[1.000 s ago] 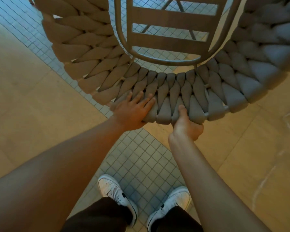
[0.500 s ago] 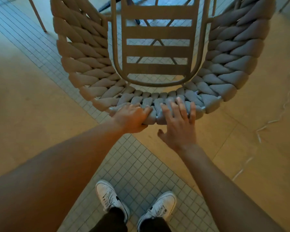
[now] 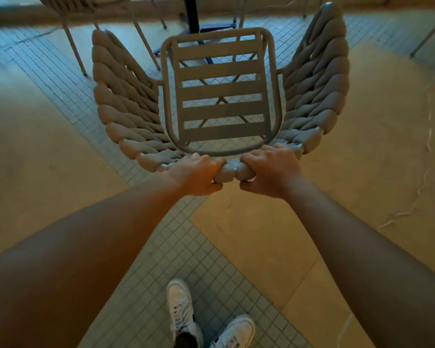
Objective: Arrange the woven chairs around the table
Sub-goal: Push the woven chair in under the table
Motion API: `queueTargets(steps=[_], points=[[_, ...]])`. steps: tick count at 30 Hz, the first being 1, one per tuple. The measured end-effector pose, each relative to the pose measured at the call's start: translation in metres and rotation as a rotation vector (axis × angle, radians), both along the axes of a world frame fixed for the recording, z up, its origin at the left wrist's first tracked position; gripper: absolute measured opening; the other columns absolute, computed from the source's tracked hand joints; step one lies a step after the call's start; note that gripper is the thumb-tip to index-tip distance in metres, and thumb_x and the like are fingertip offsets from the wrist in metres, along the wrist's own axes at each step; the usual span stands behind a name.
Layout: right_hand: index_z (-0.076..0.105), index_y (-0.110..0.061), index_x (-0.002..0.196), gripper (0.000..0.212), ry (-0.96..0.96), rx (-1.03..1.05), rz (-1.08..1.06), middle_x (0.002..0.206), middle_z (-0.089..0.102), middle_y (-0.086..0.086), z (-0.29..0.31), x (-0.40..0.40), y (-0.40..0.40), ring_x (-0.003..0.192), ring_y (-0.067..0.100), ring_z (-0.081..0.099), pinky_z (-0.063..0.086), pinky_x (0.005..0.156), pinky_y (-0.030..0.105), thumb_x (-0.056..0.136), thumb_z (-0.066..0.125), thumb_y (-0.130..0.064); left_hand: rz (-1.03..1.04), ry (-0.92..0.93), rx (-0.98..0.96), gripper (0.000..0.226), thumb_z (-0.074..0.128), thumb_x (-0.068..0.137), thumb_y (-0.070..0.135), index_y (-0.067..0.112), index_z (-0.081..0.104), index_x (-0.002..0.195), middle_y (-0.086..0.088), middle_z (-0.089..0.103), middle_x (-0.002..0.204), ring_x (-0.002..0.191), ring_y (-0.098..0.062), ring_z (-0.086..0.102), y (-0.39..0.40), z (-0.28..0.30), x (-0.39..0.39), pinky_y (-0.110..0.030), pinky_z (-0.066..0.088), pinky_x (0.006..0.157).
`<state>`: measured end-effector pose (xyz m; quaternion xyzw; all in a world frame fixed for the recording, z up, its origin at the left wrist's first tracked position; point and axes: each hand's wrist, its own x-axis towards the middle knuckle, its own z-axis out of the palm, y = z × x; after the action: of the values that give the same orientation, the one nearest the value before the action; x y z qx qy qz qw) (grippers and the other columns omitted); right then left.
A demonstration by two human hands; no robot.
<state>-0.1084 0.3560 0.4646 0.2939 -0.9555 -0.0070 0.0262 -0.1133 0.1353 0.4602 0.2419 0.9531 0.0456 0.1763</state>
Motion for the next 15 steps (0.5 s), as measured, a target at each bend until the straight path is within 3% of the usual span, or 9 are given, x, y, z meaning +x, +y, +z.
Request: queueTargets(steps=[2,5,9,12,15], points=[[0.071,-0.025,0.108,0.059,0.014,-0.045,0.027,0.098,0.076,-0.002,0.0,-0.013,0.002,0.089,0.022,0.07,0.043,0.082,0.038,0.081,0.044,-0.071,-0.009,0.001,0.007,0.052,0.063,0.089,0.046,0.028,0.05,0.136,-0.002,0.068,0.11,0.095,-0.024,0.067,-0.003,0.005,-0.015,-0.044,0.058,0.083],[0.069,-0.026,0.105,0.056,-0.038,-0.112,0.031,0.093,0.075,0.001,0.004,-0.035,0.0,0.08,0.022,0.067,0.037,0.076,0.037,0.095,0.029,-0.063,-0.046,-0.016,0.057,0.052,0.063,0.088,0.048,0.027,0.052,0.134,0.001,0.07,0.101,0.083,-0.016,0.067,-0.007,0.015,-0.035,-0.037,0.06,0.076],[0.076,-0.023,0.091,0.055,0.038,-0.171,-0.11,0.077,0.073,0.006,0.004,-0.064,-0.017,0.072,0.027,0.069,0.037,0.07,0.036,0.104,0.029,-0.047,-0.016,0.039,0.088,0.062,0.035,0.08,0.074,0.028,0.062,0.111,0.011,0.061,0.076,0.064,-0.006,0.06,-0.009,0.028,-0.057,-0.031,0.057,0.065],[0.078,-0.018,0.08,0.052,0.047,-0.199,-0.206,0.069,0.071,0.01,0.01,-0.082,-0.028,0.067,0.03,0.067,0.043,0.072,0.038,0.101,0.035,-0.039,0.071,0.167,0.065,0.065,0.015,0.091,0.067,0.025,0.064,0.1,0.006,0.056,0.069,0.059,-0.014,0.056,-0.005,0.029,-0.071,-0.034,0.053,0.064],[0.077,-0.018,0.078,0.059,0.015,-0.143,-0.226,0.069,0.07,0.009,0.015,-0.104,-0.033,0.066,0.028,0.064,0.045,0.074,0.039,0.096,0.026,-0.042,0.168,0.257,0.013,0.059,0.014,0.098,0.052,0.024,0.066,0.104,0.001,0.058,0.072,0.064,-0.02,0.058,-0.001,0.03,-0.088,-0.037,0.054,0.068]])
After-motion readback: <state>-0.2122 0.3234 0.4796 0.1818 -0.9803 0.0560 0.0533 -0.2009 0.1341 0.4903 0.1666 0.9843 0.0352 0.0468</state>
